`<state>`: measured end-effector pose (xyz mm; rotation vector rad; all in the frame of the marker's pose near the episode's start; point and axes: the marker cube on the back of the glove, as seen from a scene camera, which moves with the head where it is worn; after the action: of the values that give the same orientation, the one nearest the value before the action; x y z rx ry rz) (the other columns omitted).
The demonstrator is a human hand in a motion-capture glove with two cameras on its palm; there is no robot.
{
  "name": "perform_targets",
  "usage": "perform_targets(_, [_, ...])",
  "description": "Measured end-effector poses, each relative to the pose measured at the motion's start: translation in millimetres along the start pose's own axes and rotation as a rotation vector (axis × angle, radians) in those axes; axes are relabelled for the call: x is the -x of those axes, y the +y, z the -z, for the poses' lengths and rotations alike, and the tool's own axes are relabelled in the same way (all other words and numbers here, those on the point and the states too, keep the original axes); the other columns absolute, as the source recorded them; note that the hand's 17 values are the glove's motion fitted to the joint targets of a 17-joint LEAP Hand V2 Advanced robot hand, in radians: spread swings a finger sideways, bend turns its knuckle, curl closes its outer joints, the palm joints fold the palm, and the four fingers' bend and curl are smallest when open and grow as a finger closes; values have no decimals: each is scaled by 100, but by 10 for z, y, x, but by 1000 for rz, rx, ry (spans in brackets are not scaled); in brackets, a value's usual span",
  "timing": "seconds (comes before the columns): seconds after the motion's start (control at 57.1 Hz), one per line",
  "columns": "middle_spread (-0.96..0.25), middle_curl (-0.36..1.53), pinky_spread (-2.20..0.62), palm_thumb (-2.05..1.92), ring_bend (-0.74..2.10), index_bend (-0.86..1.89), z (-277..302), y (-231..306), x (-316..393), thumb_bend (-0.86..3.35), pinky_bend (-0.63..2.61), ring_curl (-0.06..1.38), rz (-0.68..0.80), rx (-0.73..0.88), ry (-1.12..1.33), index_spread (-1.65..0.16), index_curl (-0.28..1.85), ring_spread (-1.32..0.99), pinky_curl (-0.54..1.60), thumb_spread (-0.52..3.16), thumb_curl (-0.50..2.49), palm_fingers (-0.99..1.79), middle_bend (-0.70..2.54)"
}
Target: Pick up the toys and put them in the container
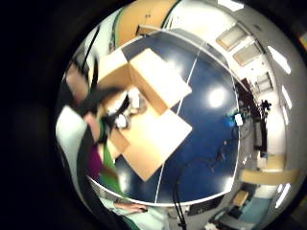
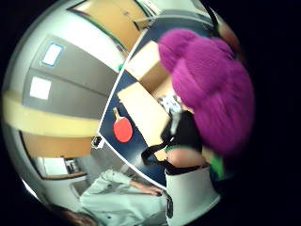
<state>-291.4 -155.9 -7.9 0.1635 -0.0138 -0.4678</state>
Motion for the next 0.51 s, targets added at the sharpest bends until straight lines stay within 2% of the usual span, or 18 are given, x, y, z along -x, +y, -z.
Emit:
perform_targets(0.018, [-21,79,-39,52,125,20,-55,30,13,2,122,63,68,36,34,-30,81,-34,53,56,109,69,82])
perform_targets(0.035, [-20,76,-35,40,119,11,-100,55,27,-3,119,61,111,67,53,-29,78,-33,52,71,104,42,74])
perform_targets(0.053, [-19,76,-33,36,119,12,-129,67,79,-5,119,63,117,89,55,-28,80,-32,54,77,101,27,71])
perform_targets(0.07, [-17,72,-26,27,105,15,-147,66,171,-9,119,61,91,101,46,-27,79,-27,56,82,96,-10,59])
perform_targets(0.088, [-14,70,-22,23,95,17,-158,56,281,-9,121,61,42,103,35,-27,80,-23,58,86,93,-30,53])
perform_targets(0.123, [-11,64,-16,14,75,14,-181,16,463,-10,120,54,-105,89,30,-27,73,-18,54,92,87,-42,41])
perform_targets(0.158, [-8,59,-12,8,59,12,-200,-19,556,-9,118,47,-229,61,34,-26,67,-14,50,98,81,-42,31])
perform_targets(0.21, [-6,54,-7,3,45,11,-208,-17,604,-6,112,39,-271,24,27,-25,61,-10,46,104,75,-37,23])
perform_targets(0.315, [-3,48,0,0,32,12,-127,119,841,-2,100,32,-48,-32,-109,-24,55,-4,41,114,66,-27,15])
perform_targets(0.438, [-1,43,4,1,25,13,-123,176,913,-1,91,30,-96,-53,-51,-24,49,-1,37,121,57,-22,13])
perform_targets(0.508, [-1,40,5,2,22,14,-107,270,860,-1,88,30,19,-77,-31,-24,47,0,35,124,54,-19,13])
